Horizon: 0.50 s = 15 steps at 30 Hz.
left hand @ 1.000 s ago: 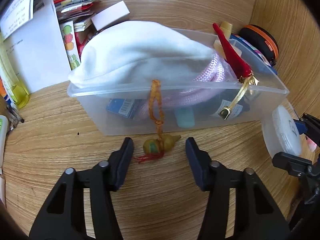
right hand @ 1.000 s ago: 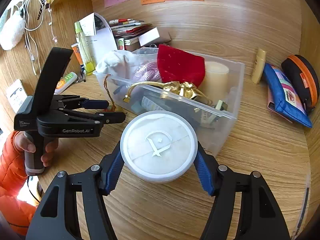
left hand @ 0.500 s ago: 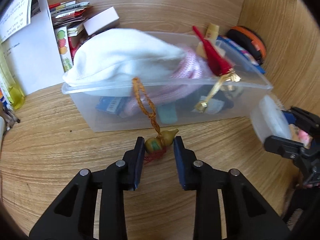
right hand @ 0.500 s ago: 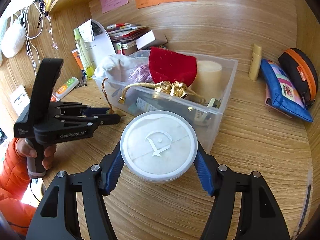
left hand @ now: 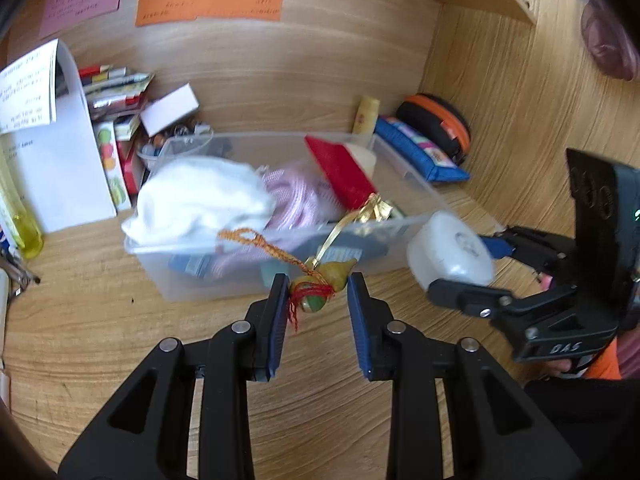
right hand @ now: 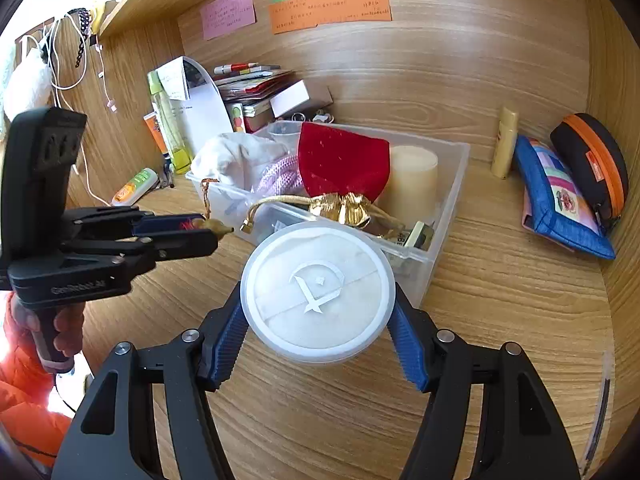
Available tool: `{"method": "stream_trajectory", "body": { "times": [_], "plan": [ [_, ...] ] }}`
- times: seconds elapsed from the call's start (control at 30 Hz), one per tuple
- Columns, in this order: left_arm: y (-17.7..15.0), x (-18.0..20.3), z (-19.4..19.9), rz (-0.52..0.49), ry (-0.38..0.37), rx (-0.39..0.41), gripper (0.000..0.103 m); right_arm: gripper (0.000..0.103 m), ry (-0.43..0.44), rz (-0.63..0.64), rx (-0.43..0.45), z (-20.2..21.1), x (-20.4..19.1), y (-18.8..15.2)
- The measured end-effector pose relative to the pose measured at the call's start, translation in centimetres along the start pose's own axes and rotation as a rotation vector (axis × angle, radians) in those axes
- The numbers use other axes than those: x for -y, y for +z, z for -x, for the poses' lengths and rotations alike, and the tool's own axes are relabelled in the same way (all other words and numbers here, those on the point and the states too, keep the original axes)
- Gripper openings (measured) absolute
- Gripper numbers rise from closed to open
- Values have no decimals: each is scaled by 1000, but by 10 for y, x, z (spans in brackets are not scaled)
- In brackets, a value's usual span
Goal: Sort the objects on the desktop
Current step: 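Lift the container and gourd and carry both over the clear bin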
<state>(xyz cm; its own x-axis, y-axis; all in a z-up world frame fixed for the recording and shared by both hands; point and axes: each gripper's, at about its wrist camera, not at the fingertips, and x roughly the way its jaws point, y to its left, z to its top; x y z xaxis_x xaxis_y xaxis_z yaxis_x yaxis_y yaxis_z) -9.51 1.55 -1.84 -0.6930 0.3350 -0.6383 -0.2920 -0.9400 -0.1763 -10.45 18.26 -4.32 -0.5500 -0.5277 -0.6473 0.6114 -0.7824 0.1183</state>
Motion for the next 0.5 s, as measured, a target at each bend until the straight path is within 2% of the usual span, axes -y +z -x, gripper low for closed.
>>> {"method": "stream_trajectory", "body": {
  "times": [0.23,0.5],
  "plan": [
    [14,6,4,-17,-20,42,29,62,-17,15,19,5,0,9],
    [27,0,-5,-11,-14,43,29,62,-61,28,38,9,7,24]
  ]
}}
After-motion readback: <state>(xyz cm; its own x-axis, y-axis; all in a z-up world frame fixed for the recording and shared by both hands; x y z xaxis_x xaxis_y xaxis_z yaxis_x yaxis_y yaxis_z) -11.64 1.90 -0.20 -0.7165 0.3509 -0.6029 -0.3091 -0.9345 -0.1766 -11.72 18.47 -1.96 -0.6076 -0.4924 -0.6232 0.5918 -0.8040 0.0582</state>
